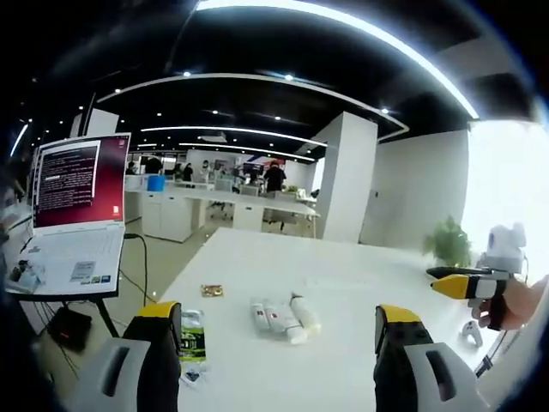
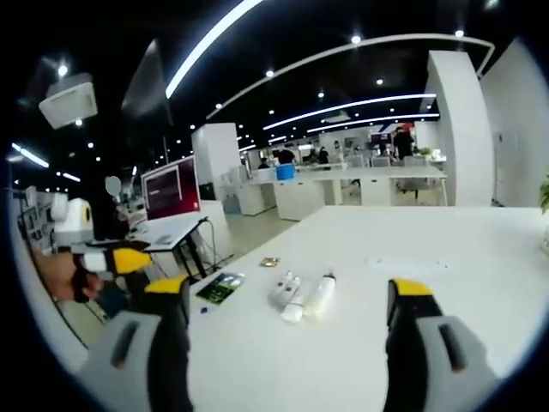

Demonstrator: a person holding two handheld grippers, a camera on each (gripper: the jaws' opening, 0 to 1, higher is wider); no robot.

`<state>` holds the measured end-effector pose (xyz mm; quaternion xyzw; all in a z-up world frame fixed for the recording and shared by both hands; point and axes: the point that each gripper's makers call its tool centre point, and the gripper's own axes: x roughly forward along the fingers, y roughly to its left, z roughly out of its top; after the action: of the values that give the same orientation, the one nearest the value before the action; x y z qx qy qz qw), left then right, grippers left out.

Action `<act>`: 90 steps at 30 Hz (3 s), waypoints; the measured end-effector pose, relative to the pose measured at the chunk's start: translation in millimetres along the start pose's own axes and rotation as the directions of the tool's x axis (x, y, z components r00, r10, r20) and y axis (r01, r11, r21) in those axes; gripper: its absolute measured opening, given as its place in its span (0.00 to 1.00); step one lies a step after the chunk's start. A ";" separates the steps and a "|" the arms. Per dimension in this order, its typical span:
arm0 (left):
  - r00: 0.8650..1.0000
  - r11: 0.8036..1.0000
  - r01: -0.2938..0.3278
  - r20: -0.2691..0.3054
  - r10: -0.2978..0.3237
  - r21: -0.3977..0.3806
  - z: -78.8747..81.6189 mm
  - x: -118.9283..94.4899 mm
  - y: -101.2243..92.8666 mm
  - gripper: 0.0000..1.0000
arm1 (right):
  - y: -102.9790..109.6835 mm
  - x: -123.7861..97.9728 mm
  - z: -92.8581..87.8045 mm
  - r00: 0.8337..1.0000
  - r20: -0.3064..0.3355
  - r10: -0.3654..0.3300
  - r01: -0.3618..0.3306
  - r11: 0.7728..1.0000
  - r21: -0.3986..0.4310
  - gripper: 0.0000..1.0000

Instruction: Arrange the skincare products in the storage area until every visible bottle or jar stands upright without overlapping.

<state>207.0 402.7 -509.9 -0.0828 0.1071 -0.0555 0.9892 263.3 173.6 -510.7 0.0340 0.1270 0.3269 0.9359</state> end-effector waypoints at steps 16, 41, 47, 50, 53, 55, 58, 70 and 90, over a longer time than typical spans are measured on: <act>0.996 0.997 -0.077 -0.043 0.078 0.025 -14.6 -26.5 -25.8 0.96 | 1.1 -9.8 -23.4 0.993 -0.029 0.119 -0.118 0.992 0.033 0.96; 0.992 0.995 0.094 -0.087 -0.096 -0.031 -28.1 31.0 -41.4 0.75 | -8.3 -1.1 -15.6 0.994 -0.091 0.056 -0.058 0.998 -0.025 0.95; 0.981 0.984 0.178 -0.070 -0.179 -0.021 -29.9 49.0 -33.2 0.75 | -8.3 4.8 -15.0 0.993 -0.117 -0.005 0.006 1.000 0.006 0.95; 0.974 0.979 0.203 -0.098 -0.204 -0.024 -41.1 57.7 -24.2 0.73 | -7.7 0.9 -14.0 0.991 -0.127 -0.048 0.050 0.999 0.011 0.95; 0.964 0.970 0.240 -0.110 -0.243 -0.037 -50.3 69.5 -18.6 0.72 | -9.8 -6.5 -16.7 0.986 -0.138 -0.092 0.092 0.996 -0.004 0.95; 0.956 0.966 0.256 -0.138 -0.260 -0.046 -56.5 75.9 -19.3 0.72 | -11.6 -10.6 -19.8 0.983 -0.148 -0.112 0.114 0.994 0.000 0.95; 0.948 0.958 0.281 -0.144 -0.285 -0.050 -55.8 90.2 -26.0 0.72 | -11.5 -15.3 -25.4 0.978 -0.162 -0.131 0.134 0.991 0.009 0.95; 0.923 0.961 0.248 -0.274 -0.272 -0.120 -83.1 173.9 -53.0 0.51 | -46.5 -42.4 -20.5 0.967 -0.154 -0.202 0.208 0.978 0.021 0.94; 0.868 0.986 0.146 -0.468 -0.167 -0.080 -142.1 247.2 -42.6 0.40 | -85.4 -71.5 -29.9 0.945 -0.189 -0.269 0.283 0.958 0.053 0.92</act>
<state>411.7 307.8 -689.4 -0.0961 0.3393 -0.1516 0.9234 253.1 61.8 -536.8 0.0233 0.2273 0.1890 0.9550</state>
